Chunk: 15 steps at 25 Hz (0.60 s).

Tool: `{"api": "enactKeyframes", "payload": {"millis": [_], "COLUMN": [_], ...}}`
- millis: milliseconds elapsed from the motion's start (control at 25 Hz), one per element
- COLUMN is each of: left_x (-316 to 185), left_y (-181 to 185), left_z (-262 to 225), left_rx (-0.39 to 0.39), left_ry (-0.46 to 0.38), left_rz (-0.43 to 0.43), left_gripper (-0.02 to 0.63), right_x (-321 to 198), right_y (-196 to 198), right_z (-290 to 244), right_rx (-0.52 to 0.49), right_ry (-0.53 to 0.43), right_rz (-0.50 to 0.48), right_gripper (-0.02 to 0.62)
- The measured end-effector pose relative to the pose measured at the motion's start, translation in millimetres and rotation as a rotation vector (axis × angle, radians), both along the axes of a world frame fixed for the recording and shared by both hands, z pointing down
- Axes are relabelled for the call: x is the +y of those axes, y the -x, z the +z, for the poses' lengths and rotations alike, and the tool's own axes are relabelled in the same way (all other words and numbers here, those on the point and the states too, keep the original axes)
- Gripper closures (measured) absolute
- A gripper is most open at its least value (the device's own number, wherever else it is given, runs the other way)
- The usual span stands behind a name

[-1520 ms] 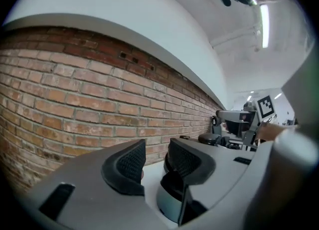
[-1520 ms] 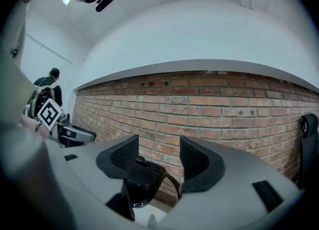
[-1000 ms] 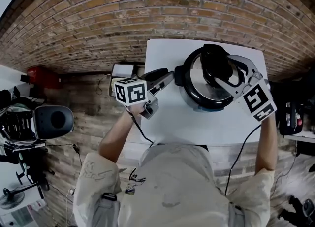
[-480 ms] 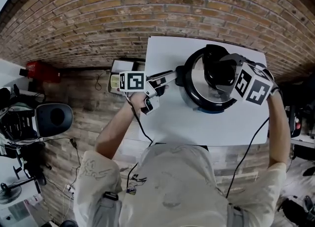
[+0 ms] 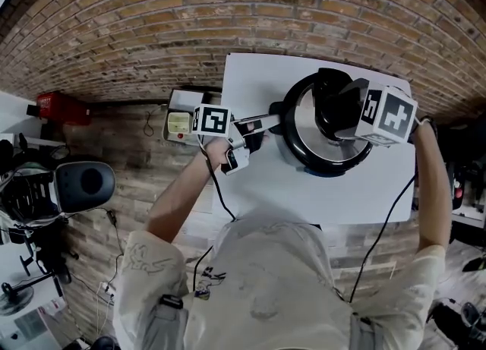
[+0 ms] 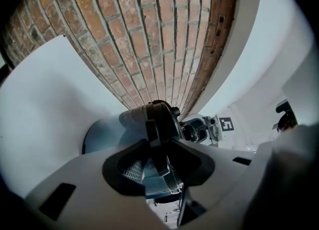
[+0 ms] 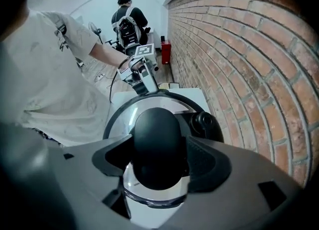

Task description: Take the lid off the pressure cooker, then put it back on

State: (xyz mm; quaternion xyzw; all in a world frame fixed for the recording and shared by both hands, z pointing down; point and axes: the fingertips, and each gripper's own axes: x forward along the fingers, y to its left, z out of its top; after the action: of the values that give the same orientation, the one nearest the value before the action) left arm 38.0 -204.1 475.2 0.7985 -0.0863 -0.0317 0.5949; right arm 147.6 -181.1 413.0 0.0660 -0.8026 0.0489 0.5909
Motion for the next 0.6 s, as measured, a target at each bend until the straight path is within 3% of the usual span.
{"api": "enactKeyframes", "payload": {"millis": [160,400,600], "left_x": [0.4,0.4,0.4], "left_y": [-4.1,-3.2,-4.0], "left_z": [-3.0,2.1,-1.1], "left_rx": [0.100,0.078,0.124], "left_ry": [0.090,0.099,0.113], "left_rz": [-0.011,0.004,-0.013], "left_gripper": [0.485,0.489,0.488], "right_x": [2.8,3.2,2.9], "right_y": [0.8,0.1,0.3], "right_z": [3.6,5.5,5.5], "right_rx": [-0.001,0.014,0.011], "right_ry": [0.069,0.087,0.087], "right_rz": [-0.002,-0.015,-0.017], "right_gripper": [0.281,0.295,0.299]}}
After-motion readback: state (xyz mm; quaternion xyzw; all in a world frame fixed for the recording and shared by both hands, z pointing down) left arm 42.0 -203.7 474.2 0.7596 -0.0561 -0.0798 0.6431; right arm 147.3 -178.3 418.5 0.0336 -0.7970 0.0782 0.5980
